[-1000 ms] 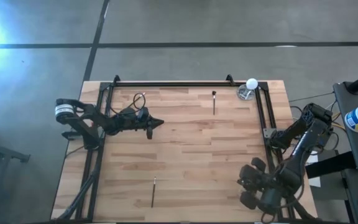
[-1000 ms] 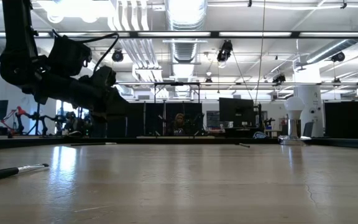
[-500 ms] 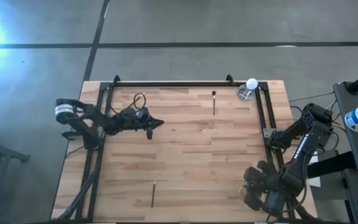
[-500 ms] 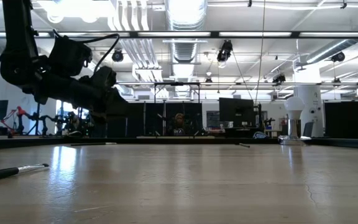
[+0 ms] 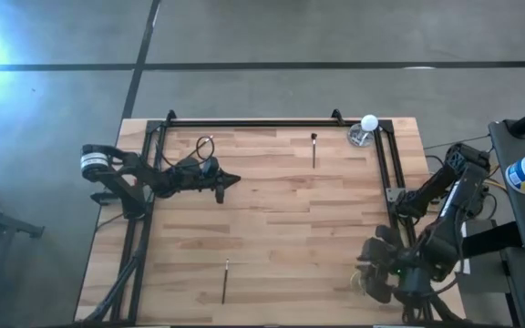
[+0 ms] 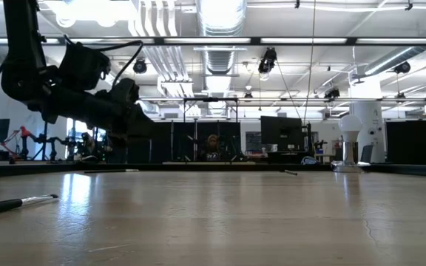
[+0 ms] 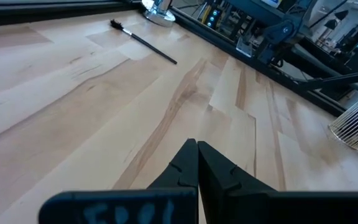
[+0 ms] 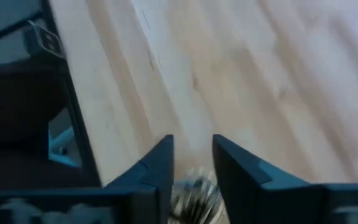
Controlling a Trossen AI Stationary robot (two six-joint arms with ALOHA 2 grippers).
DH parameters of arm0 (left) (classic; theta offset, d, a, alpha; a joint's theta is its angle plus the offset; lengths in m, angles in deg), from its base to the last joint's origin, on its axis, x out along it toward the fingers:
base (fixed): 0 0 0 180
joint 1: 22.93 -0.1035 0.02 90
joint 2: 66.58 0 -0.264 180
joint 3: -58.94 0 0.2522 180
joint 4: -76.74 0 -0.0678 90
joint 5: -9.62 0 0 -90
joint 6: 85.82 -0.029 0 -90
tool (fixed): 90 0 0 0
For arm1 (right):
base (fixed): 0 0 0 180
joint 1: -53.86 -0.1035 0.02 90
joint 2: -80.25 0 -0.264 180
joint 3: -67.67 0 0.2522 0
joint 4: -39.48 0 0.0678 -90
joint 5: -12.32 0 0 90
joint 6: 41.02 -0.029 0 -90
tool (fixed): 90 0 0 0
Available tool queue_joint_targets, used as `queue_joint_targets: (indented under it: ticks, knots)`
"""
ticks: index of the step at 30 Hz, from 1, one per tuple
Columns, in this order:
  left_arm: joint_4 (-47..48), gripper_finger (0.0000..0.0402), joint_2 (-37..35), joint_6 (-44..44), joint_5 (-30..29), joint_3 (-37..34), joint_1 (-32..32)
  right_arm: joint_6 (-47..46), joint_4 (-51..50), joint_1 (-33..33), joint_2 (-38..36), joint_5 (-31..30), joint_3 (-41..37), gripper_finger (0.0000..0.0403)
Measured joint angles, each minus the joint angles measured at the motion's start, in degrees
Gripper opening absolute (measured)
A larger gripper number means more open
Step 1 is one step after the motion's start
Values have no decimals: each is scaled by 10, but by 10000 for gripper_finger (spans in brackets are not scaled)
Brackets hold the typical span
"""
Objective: Pick & Place Makeup Brushes
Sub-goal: Put the eyeshadow brush into the makeup brush holder
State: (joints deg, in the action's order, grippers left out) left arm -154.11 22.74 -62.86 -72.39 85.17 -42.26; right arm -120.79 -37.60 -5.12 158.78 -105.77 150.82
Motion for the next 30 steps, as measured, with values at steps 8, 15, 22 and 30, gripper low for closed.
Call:
queue_joint_targets:
  ticks: [8, 15, 22, 30]
  knots:
    - [4, 0, 0, 0, -1, 7, 0, 240, 173, 55, -107, -81, -131, 10]
    - [20, 0, 0, 1, -1, 18, 0, 506, 563, 202, -216, -20, -355, 8]
    - [77, 0, 0, 28, -2, 44, 0, 672, 896, 351, -228, -10, -513, 8]
    - [278, 0, -48, 33, -47, 120, -31, 689, 1038, 430, -194, -16, -573, 8]
